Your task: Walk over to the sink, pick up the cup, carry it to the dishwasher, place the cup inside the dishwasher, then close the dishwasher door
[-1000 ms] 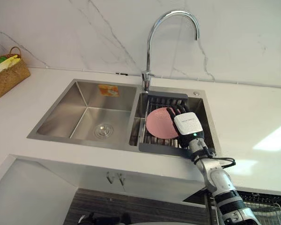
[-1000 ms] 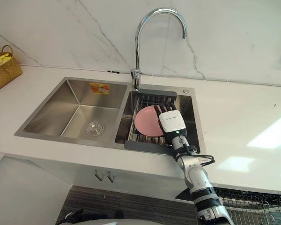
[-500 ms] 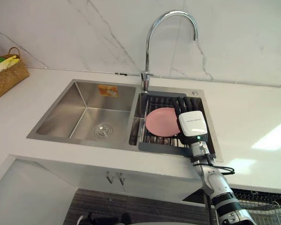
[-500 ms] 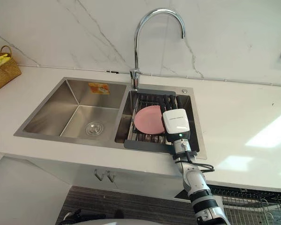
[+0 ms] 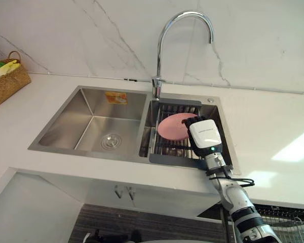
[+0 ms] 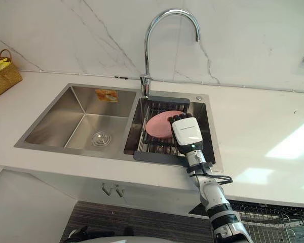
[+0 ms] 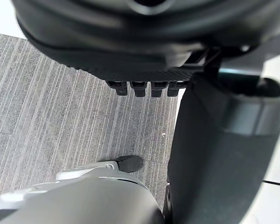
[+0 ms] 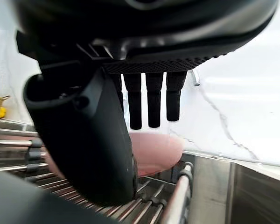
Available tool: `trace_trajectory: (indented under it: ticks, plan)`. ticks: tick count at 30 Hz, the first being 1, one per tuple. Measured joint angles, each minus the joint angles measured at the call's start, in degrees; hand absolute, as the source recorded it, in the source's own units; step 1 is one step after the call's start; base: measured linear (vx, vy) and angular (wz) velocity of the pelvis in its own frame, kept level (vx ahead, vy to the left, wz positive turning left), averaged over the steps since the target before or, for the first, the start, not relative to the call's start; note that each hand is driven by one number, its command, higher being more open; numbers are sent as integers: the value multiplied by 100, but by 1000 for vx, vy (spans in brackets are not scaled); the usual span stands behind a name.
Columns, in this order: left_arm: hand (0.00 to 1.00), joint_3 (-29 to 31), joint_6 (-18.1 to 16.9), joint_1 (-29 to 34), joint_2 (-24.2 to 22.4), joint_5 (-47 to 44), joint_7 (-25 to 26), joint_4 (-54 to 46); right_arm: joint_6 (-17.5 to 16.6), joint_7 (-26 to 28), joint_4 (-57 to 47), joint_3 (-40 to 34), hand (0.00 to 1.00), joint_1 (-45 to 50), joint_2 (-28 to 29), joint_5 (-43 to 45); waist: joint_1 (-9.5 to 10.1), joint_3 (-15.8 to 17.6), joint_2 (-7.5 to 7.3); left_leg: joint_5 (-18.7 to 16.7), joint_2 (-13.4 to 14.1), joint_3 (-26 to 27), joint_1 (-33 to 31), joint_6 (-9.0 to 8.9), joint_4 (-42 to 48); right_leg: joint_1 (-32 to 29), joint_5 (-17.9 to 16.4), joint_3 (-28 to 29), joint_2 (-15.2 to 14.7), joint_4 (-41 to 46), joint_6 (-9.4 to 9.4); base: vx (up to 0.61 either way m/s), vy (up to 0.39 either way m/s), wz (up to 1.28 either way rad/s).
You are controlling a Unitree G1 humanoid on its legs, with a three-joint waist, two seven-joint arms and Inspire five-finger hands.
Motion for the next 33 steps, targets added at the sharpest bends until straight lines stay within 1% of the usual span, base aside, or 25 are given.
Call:
trace_trajectory:
  ticks: [3,5,8,12,18,20,24,26,30,33]
  plan:
    - [100,0,-1,-2,7,-1,-6,0,-294,44,20,56,0,-43,-132,6,2,1,-14,0,6,3,2,0,0,0,0,5,5,0,-1,0,0,0]
    - [100,1,-5,-8,34,-14,-9,0,-509,202,55,178,0,-133,-237,27,6,24,-59,1,18,11,6,0,0,1,0,14,17,0,-3,0,0,0]
    - [100,1,-6,-15,56,-27,-12,0,-640,240,55,227,0,-147,-229,93,14,34,-93,6,31,42,20,2,0,1,0,42,28,0,-6,0,0,-4]
    - [100,1,-4,-24,56,-28,-13,0,-647,419,52,227,0,-154,-251,461,42,34,-94,6,33,81,40,4,0,1,1,81,30,-1,-6,0,0,-5]
    - [100,21,-4,-25,52,-28,-13,0,-676,531,30,226,0,-156,-294,660,63,38,-87,6,40,81,40,4,1,-1,2,99,30,-1,-7,0,0,0]
    - [100,33,-6,-25,47,-29,-12,0,-685,646,-13,219,0,-156,-308,777,62,43,-80,5,39,87,37,4,1,-9,2,112,28,-2,-6,0,0,0]
    - [100,111,-7,-24,15,-29,-12,0,-814,807,-159,216,0,-156,-396,992,53,64,-48,5,39,109,28,5,2,-28,6,136,24,-2,0,3,-3,-2]
    - [100,111,-32,-30,-16,-29,-12,0,-905,887,-508,204,0,-156,-468,1163,49,99,7,5,36,112,26,5,3,-31,11,142,20,-1,6,0,0,0]
    - [100,110,-77,-28,-34,-27,-10,0,-1041,940,-1043,102,0,-156,-505,1374,50,118,37,5,39,109,27,5,4,-29,17,143,24,4,10,0,0,0]
    - [100,109,-96,-24,-42,-26,-5,0,-1128,972,-1417,-144,0,-161,-532,1437,39,129,57,5,40,112,38,5,5,-22,34,152,23,26,18,0,0,0]
